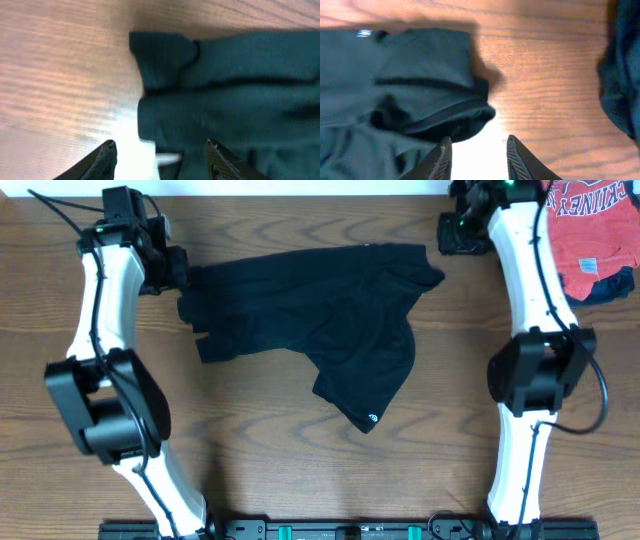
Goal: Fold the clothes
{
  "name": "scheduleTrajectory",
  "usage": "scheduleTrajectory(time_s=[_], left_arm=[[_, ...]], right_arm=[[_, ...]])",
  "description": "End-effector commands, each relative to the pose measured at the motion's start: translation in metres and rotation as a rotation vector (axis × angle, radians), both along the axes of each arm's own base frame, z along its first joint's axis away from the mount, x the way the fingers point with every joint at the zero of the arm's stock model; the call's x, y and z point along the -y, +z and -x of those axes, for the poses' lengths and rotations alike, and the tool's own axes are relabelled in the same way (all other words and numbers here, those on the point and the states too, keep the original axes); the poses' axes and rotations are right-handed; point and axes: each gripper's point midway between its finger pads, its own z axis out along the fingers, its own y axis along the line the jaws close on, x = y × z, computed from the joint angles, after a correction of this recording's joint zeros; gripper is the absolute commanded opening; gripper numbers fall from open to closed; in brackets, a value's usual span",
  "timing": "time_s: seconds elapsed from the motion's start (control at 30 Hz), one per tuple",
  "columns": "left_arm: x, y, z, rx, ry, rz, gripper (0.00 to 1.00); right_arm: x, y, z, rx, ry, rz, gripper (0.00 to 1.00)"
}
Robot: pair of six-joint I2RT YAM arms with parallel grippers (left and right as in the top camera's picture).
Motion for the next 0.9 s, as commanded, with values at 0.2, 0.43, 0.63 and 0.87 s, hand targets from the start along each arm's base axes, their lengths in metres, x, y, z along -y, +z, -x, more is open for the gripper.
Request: scheduleTrajectory(time_s=[0.2, 0.43, 0.63, 0.87], left_arm=[[0.034, 0.133, 0.074, 0.135, -0.034, 0.101, 0.63], [0.044, 0.115, 0.128, -0.069, 0.019, 0.155, 0.64], [0.047, 0.053, 0.140, -0.188, 0.058, 0.185, 0.66], [0.043, -0.014, 0.119, -0.104, -0.078, 0.129, 0.71]], right_arm=[[-0.026, 0.109, 0.080, 0.030, 0.087, -0.139, 0.35], [-0.039, 0.098, 0.122, -0.117, 0.120, -0.063, 0.25], [-0.061, 0.097, 0.130, -0.127, 0.169, -0.043, 0.28], [-0.073, 0.097, 0.134, -0.128, 0.201, -0.041, 0.27]])
